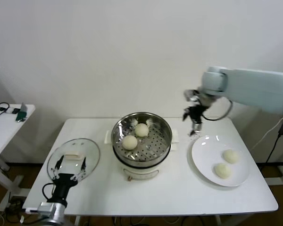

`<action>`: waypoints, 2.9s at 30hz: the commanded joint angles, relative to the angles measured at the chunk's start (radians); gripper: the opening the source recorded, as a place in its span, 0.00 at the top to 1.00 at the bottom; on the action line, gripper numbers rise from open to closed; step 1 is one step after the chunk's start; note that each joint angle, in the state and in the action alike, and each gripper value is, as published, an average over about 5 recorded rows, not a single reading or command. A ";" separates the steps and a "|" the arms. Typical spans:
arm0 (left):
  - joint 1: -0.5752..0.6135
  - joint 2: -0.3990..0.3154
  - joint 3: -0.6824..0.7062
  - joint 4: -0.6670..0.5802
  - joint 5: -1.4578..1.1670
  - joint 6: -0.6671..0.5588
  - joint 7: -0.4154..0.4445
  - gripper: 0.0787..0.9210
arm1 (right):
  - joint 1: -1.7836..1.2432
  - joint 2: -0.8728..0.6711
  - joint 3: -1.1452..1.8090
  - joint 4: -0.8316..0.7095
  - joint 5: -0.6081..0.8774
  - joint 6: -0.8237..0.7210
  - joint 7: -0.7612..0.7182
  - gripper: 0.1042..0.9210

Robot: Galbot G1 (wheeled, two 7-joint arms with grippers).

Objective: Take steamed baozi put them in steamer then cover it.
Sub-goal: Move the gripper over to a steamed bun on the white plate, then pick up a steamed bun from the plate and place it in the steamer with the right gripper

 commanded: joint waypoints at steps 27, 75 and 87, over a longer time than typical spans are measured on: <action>0.054 -0.022 -0.052 -0.020 0.037 -0.014 -0.014 0.12 | -0.610 -0.185 0.411 -0.157 -0.401 0.090 0.007 0.12; 0.044 -0.026 -0.030 -0.004 0.037 -0.011 -0.011 0.12 | -0.067 -0.018 0.112 -0.128 -0.299 0.308 -0.089 0.29; 0.047 -0.027 -0.024 -0.007 0.037 -0.016 -0.002 0.12 | 0.168 0.208 0.005 0.012 -0.280 0.499 -0.104 0.28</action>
